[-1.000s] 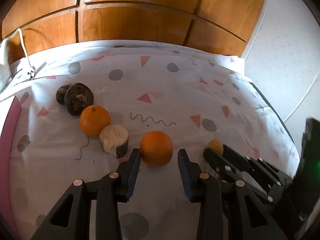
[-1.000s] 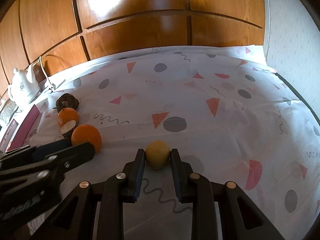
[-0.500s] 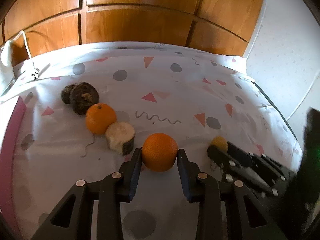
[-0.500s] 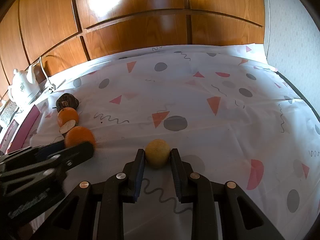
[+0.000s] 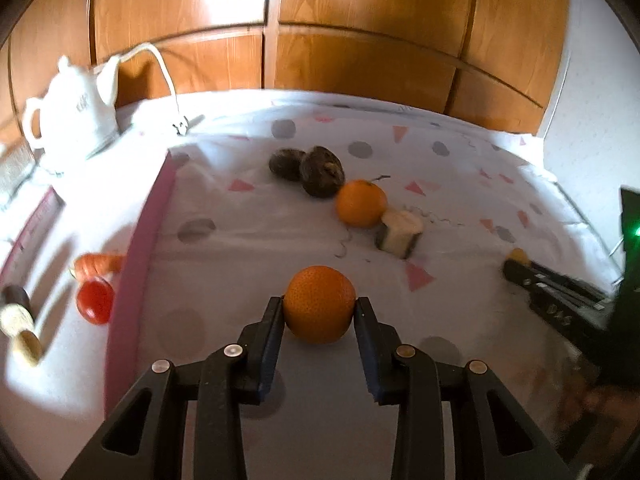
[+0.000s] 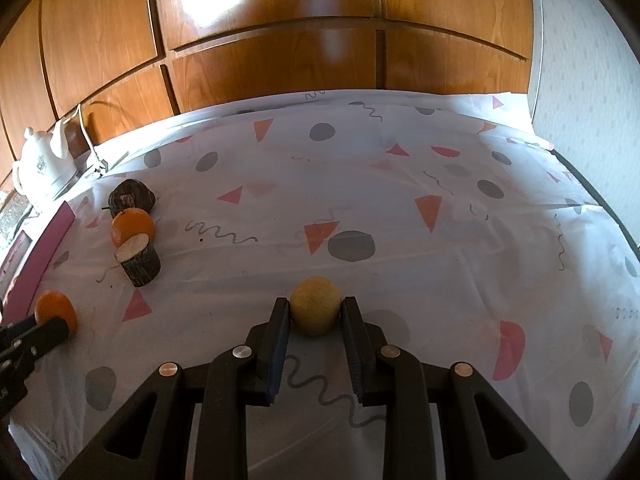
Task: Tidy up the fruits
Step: 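Carry the orange and yellow fruit with both tools over the tray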
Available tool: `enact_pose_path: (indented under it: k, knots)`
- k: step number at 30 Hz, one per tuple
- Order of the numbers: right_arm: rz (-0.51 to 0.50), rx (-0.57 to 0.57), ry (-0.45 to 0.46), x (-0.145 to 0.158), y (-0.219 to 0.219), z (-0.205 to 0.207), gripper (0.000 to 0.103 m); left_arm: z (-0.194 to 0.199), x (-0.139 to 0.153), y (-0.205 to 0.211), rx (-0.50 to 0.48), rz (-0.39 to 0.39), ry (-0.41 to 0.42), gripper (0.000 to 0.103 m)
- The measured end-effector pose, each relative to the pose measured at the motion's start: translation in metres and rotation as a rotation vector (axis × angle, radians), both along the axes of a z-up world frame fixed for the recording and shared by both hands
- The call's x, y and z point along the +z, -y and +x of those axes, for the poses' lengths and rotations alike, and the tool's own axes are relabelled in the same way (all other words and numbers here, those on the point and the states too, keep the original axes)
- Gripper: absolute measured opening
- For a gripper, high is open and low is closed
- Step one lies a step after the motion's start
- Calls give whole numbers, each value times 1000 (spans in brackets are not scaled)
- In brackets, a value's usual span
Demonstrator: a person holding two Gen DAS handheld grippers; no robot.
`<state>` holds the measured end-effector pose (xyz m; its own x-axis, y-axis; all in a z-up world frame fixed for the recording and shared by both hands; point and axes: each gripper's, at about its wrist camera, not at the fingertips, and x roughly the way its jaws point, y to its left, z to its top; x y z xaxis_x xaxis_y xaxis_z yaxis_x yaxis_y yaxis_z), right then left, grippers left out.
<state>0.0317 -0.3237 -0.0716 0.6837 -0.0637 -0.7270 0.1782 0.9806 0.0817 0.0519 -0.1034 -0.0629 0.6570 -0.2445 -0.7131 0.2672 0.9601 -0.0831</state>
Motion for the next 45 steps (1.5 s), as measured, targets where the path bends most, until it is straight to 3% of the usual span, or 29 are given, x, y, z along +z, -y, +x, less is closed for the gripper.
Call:
enact_pose_path:
  k: [5,26,32,40,45]
  knots:
    - [-33,-2,-7,0,-4,1,26,1,-7,1,-16,11,21,36]
    - [-67,0,-14,0,-10,2,27,0,-4,-3,-26,-26,-23,35]
    - [-86,0,-18,0,-13,2,26,-8,7,-18,-8,-57,-47,35]
    - [-113,6,-32,1,-17,3,26,-23,43,-41,-16,-118,4,35]
    - [-91,49,-63,8,-22,7,25,-20,55,-75,50,-154,-1,35]
